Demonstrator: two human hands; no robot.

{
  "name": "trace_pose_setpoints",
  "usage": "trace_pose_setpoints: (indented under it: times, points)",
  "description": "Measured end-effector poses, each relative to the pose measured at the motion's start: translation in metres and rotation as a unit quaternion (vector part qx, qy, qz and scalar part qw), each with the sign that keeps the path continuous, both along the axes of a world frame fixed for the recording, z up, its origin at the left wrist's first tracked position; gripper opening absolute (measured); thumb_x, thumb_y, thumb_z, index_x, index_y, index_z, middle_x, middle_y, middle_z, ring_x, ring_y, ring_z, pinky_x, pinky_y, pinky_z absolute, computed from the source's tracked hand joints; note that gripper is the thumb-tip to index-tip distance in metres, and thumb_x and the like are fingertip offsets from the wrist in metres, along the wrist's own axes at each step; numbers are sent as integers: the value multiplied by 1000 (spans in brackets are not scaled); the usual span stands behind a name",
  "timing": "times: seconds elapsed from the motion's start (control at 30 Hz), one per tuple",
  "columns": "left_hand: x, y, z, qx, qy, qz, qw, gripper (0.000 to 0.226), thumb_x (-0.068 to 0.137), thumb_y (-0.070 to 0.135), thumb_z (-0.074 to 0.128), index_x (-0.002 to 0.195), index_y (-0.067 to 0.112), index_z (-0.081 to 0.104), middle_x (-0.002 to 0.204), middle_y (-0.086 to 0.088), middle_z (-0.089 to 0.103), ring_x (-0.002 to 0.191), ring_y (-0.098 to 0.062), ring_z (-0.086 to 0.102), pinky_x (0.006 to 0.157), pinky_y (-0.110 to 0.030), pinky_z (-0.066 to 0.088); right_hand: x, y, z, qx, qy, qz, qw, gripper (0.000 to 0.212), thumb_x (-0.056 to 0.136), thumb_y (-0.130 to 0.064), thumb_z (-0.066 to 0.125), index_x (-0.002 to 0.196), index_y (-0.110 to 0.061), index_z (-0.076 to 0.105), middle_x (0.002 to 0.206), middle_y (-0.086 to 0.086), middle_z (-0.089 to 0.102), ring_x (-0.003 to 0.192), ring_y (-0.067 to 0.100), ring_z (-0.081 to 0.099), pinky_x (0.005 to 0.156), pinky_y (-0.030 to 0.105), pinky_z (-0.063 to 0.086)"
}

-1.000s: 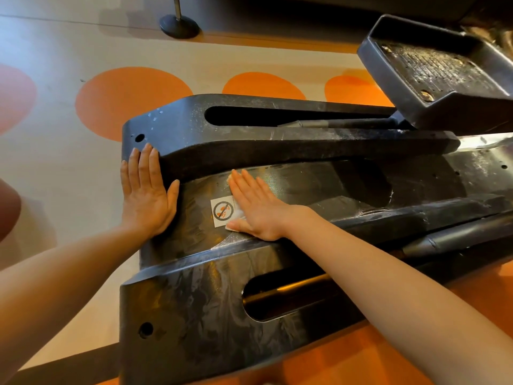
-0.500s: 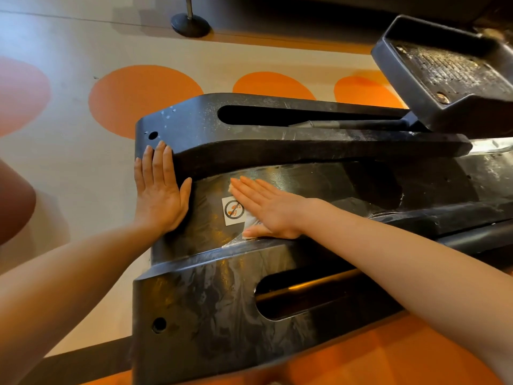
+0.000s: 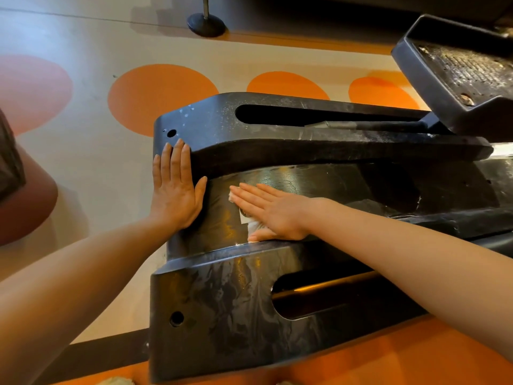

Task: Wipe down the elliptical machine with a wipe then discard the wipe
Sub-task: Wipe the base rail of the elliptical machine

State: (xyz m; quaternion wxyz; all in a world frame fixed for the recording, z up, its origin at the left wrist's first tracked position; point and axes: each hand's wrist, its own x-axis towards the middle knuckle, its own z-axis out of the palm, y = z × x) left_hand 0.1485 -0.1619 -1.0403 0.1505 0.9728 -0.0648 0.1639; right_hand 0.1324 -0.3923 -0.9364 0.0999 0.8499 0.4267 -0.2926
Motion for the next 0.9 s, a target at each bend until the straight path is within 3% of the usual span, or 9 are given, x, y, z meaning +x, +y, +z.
trace_pose_setpoints:
  times: [0.6,0.9]
  points:
    - [1,-1,-2,-5,9,-1,1000,73,98,46,30,153,3,11,161,-20,16,149,-40,8,121,-39,-10,-12,39,-14,-20,-12,-146,989,111,88,-72,43,148,-11,-29,154,5,-38,141,20,-36,118,41,-18]
    - [-1,1,1,-3,15,-3,1000,74,98,48,27,154,1,13,162,-19,15,150,-39,7,120,-32,-16,-7,6,-2,-2,3,-114,993,101,93,-68,37,149,-14,-27,155,1,-36,142,16,-33,119,37,-17]
